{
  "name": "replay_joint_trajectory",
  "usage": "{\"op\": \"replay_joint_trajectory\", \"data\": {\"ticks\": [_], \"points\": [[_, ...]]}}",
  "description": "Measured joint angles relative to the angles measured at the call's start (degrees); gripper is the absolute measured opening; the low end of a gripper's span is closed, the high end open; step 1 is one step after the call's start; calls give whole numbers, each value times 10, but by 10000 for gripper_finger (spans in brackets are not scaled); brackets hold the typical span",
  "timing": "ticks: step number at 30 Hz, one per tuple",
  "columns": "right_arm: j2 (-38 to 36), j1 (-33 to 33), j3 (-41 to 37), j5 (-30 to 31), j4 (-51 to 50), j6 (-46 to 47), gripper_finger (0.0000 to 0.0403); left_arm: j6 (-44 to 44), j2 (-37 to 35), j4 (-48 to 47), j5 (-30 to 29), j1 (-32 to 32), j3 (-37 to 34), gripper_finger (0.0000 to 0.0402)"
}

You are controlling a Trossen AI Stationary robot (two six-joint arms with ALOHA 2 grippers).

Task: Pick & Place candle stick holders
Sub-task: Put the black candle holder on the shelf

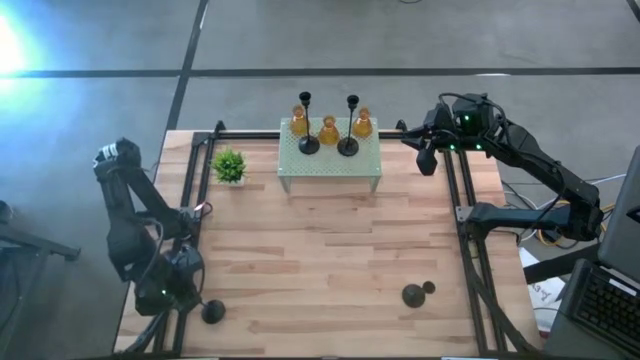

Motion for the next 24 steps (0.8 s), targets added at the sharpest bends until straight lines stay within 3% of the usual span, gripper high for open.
{"op": "replay_joint_trajectory", "data": {"ticks": [4, 8, 13, 19, 24], "points": [[0, 0, 0, 0, 0, 0, 81, 65, -9, -6, -2, 23, 0, 22], [0, 0, 0, 0, 0, 0, 76, 157, -24, -17, -23, 71, 0, 22], [0, 0, 0, 0, 0, 2, 72, 292, -52, -22, 5, 168, 0, 22], [0, 0, 0, -10, 1, 27, 79, 492, -85, -17, 57, 326, 1, 22], [0, 2, 0, -54, 12, 27, 70, 664, -81, 1, 101, 485, 25, 22]]}}
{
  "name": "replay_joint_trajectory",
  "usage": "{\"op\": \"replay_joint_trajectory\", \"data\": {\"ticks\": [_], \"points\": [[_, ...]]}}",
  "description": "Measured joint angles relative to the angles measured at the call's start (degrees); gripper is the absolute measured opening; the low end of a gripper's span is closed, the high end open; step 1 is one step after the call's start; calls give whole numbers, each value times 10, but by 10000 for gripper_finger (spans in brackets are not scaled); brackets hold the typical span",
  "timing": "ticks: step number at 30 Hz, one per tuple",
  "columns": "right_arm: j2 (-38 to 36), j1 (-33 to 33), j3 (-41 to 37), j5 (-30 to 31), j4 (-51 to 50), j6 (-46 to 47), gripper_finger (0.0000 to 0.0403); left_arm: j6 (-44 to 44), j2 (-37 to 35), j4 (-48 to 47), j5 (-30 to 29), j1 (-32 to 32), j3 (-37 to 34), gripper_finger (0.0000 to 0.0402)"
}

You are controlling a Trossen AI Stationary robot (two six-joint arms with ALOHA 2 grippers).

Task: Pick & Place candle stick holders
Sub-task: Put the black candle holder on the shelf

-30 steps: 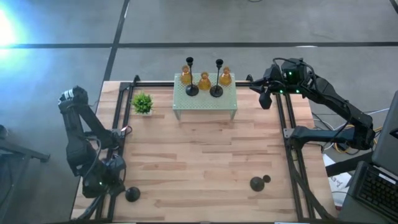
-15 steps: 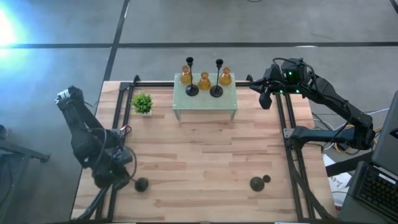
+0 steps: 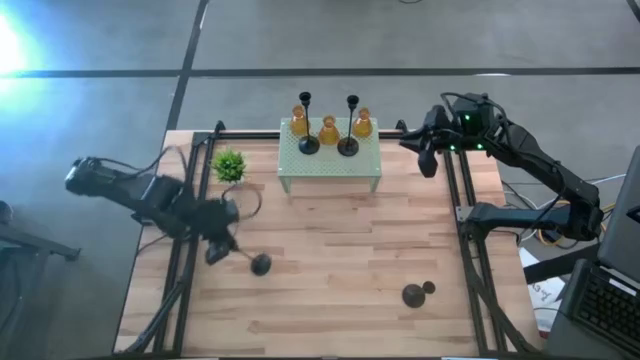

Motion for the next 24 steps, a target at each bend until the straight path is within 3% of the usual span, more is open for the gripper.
{"op": "replay_joint_trajectory", "data": {"ticks": [5, 9, 15, 24], "points": [[0, 22, 0, -31, 16, 0, 60, 132, 36, 61, 97, 131, 17, 22], [0, 57, -3, -32, 23, -3, 55, 208, 86, 73, 115, 190, 40, 22], [0, 122, -41, -32, 74, 2, 53, 304, 181, 82, 122, 205, 109, 22], [0, 200, -144, -30, 208, 20, 54, 429, 309, 73, 120, 207, 282, 25]]}}
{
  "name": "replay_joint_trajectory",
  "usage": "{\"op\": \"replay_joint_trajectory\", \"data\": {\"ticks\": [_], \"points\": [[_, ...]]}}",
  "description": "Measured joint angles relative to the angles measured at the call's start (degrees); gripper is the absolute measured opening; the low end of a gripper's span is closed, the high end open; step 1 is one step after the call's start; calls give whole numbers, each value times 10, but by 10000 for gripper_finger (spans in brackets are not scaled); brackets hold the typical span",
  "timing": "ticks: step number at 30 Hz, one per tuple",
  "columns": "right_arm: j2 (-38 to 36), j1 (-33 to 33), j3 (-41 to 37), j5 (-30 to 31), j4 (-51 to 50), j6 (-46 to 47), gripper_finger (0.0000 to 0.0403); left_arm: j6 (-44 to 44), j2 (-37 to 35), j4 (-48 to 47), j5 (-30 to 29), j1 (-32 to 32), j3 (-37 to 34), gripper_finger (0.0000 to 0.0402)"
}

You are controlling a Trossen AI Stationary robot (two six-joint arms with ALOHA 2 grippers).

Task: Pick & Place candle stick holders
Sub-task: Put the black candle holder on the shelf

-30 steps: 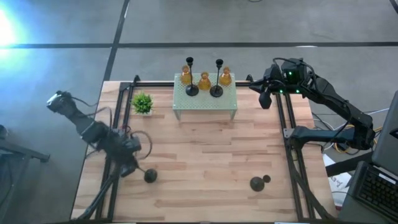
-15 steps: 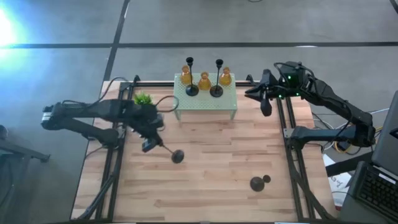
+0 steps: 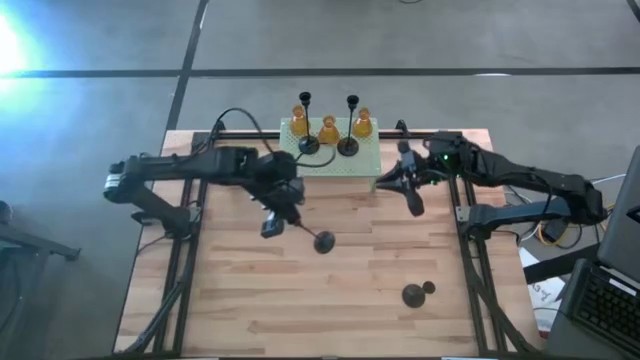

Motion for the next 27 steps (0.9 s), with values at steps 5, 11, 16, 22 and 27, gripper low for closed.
{"op": "replay_joint_trajectory", "data": {"ticks": [5, 11, 16, 22, 27], "points": [[0, 33, -44, 1, 83, 5, 54, 54, 63, -24, 0, 4, 97, 22], [19, 62, -58, 44, 122, 10, 54, 86, 127, -55, 0, 11, 179, 22], [85, 79, -32, 55, 122, -1, 54, 99, 163, -78, 0, 16, 225, 22], [156, 93, 18, 47, 110, -17, 63, 103, 169, -98, 0, 20, 234, 22], [209, 114, 67, 46, 105, -23, 95, 106, 167, -96, 0, 25, 234, 22]]}}
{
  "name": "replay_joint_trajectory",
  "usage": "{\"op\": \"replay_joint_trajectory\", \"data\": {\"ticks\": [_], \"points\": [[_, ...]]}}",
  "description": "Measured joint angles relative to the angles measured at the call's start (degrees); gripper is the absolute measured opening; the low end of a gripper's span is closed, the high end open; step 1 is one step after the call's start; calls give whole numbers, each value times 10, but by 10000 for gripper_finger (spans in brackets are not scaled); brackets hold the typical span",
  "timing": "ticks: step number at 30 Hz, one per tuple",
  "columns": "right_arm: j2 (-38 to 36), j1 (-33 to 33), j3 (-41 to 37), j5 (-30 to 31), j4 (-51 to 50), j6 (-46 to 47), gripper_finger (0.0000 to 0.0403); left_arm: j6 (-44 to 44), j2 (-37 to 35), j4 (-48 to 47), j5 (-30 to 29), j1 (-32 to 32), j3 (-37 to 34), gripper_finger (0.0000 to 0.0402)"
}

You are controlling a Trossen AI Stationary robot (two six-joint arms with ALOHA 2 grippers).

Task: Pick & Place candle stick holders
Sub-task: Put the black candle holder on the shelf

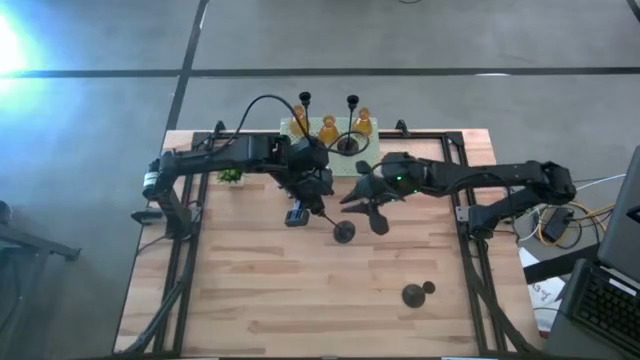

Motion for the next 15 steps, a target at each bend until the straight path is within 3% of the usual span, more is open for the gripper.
{"op": "replay_joint_trajectory", "data": {"ticks": [7, 15], "points": [[63, 27, 74, -1, -60, -24, 126, 1, 0, 5, 0, 1, 0, 22], [106, 38, 105, -1, -65, -24, 120, 3, -1, 6, 0, 1, 0, 22]]}}
